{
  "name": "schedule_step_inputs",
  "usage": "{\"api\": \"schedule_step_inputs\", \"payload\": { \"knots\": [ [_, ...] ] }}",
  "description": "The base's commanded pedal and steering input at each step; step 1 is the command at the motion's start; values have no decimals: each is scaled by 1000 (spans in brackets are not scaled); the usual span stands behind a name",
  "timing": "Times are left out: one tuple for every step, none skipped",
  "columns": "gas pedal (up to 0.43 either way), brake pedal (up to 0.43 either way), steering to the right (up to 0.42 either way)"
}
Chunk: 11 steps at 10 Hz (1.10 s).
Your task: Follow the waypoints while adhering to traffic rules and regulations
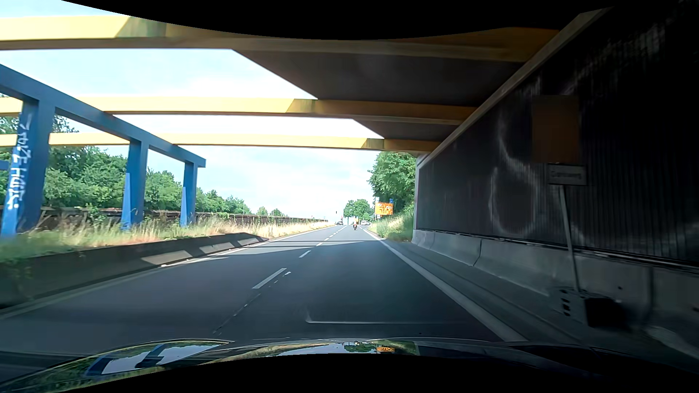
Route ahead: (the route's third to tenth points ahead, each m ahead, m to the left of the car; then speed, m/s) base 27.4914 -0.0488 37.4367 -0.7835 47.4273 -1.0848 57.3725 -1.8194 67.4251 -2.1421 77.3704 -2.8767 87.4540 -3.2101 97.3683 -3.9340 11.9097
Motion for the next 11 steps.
{"api": "schedule_step_inputs", "payload": {
  "knots": [
    [150,0,-6],
    [150,0,-6],
    [150,0,-5],
    [150,0,-5],
    [150,0,-3],
    [150,0,-2],
    [150,0,-1],
    [150,0,-1],
    [150,0,-1],
    [150,0,0],
    [150,0,0]
  ]
}}
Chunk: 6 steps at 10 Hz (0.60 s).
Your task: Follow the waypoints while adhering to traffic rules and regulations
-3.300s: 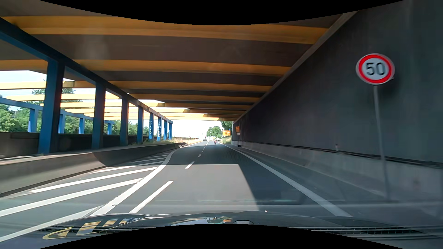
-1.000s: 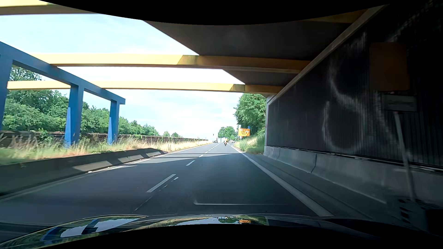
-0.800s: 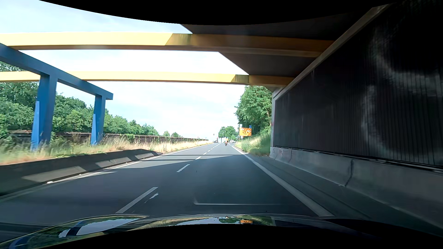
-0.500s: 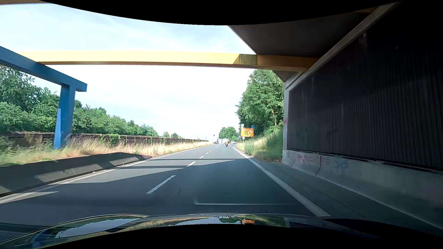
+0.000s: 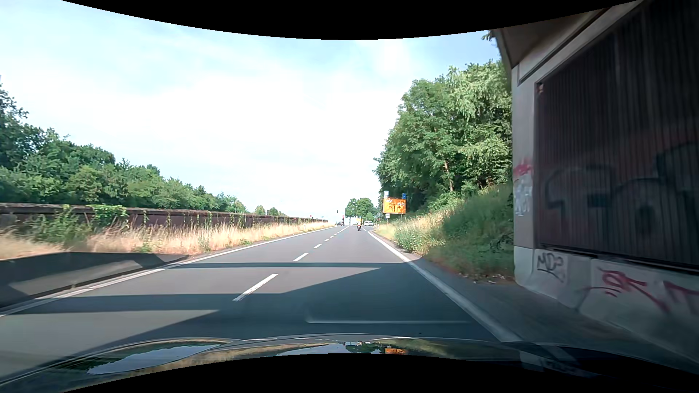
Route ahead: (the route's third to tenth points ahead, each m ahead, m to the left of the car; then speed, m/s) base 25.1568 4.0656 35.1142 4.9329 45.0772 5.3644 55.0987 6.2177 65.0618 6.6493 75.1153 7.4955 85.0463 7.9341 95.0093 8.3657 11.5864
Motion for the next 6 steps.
{"api": "schedule_step_inputs", "payload": {
  "knots": [
    [150,0,0],
    [150,0,0],
    [150,0,0],
    [150,0,0],
    [150,0,-1],
    [150,0,0]
  ]
}}
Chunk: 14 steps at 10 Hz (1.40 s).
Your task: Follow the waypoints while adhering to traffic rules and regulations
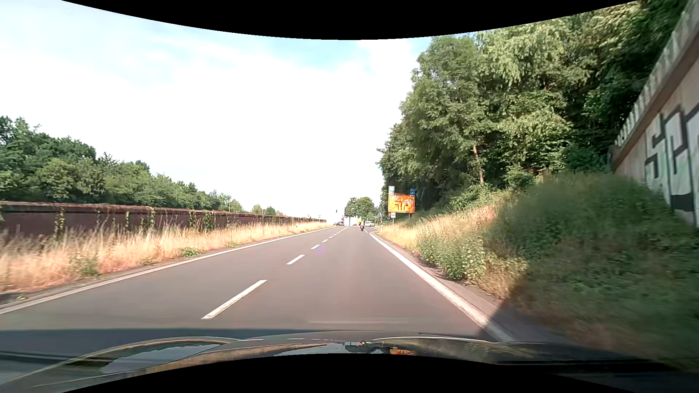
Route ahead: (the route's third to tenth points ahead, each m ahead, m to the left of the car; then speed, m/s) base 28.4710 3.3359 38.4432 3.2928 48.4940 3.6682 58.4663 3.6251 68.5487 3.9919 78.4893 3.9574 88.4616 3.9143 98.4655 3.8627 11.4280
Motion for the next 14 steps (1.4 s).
{"api": "schedule_step_inputs", "payload": {
  "knots": [
    [150,0,-1],
    [150,0,-1],
    [150,0,-1],
    [150,0,0],
    [150,0,0],
    [150,0,-1],
    [150,0,-1],
    [150,0,0],
    [150,0,0],
    [150,0,0],
    [150,0,0],
    [150,0,0],
    [150,0,0],
    [150,0,1]
  ]
}}
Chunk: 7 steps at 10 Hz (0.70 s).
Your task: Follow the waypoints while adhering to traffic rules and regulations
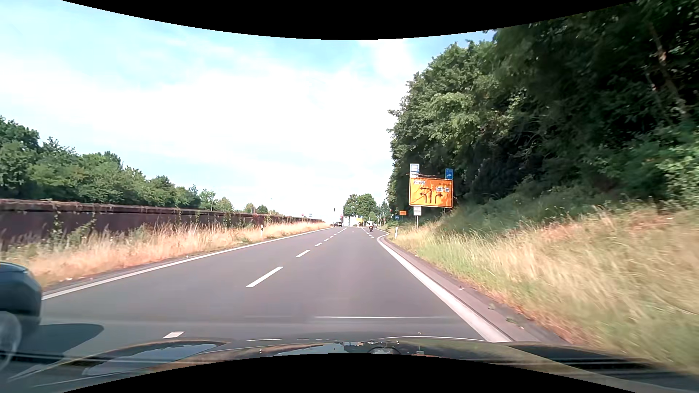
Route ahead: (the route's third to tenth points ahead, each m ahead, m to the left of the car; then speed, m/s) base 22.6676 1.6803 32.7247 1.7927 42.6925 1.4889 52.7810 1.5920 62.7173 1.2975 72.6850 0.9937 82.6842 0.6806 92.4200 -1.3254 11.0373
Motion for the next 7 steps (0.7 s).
{"api": "schedule_step_inputs", "payload": {
  "knots": [
    [150,0,3],
    [150,0,4],
    [150,0,5],
    [150,0,4],
    [150,0,4],
    [150,0,4],
    [150,0,4]
  ]
}}
